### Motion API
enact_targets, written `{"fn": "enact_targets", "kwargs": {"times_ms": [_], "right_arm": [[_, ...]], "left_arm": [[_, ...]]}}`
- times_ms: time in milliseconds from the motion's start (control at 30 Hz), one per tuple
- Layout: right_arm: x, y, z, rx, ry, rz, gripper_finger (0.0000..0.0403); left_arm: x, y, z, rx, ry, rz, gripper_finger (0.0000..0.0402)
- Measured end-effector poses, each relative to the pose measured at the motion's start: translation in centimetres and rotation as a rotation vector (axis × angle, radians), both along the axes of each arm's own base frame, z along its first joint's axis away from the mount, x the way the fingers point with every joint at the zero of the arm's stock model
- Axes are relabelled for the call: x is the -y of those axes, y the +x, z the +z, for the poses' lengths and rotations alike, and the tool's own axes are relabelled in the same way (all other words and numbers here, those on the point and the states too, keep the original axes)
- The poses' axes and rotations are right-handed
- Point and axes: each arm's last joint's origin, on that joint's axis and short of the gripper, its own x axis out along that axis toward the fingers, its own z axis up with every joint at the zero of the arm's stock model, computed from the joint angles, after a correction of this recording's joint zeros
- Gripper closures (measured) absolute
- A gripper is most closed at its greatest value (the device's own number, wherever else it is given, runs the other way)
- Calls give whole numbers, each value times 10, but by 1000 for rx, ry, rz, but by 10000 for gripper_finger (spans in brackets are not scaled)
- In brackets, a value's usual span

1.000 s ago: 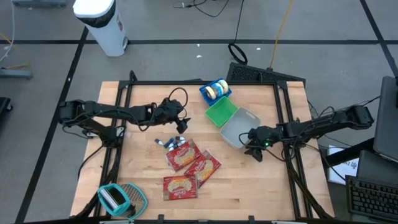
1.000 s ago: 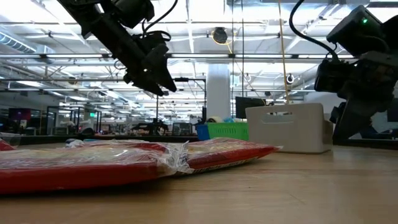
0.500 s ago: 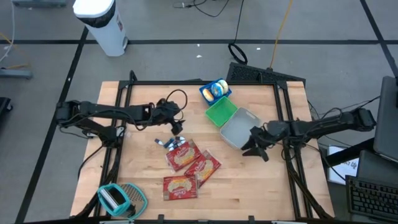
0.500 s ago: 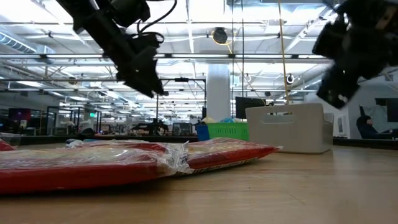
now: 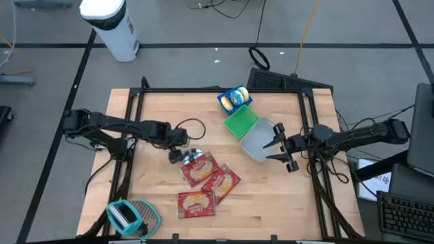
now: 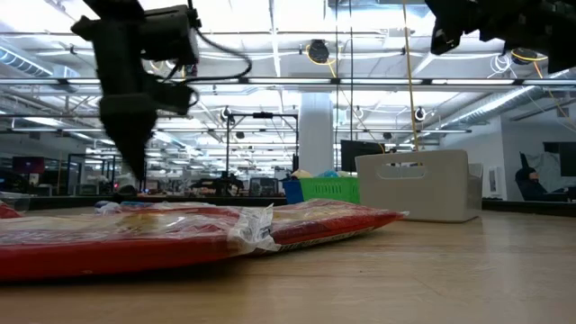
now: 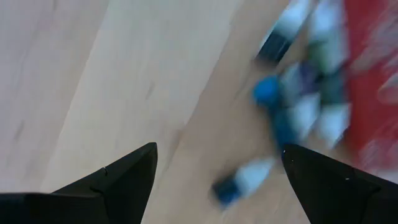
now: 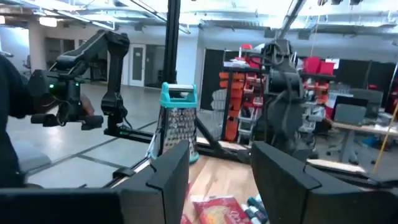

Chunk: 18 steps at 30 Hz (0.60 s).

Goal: Pick & Place Food Item
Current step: Put the small blue food coloring bottle into the green bin

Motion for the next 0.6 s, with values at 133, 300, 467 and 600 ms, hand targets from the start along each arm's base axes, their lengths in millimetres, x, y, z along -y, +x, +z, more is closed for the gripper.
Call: {"fn": "enact_targets", "kwargs": {"times_ms": [133, 300, 467, 600], "right_arm": [[2, 1, -3, -31, -12, -16, 248], [3, 5, -9, -82, -15, -24, 249], [3, 9, -14, -115, -16, -23, 248], [3, 11, -17, -134, -18, -23, 251]], "left_arm": [[8, -11, -2, -117, 7, 10, 55], [18, -16, -10, -154, 30, -169, 55], [21, -23, -23, -186, 73, -357, 55], [21, -23, -33, -136, 81, -378, 55]]}}
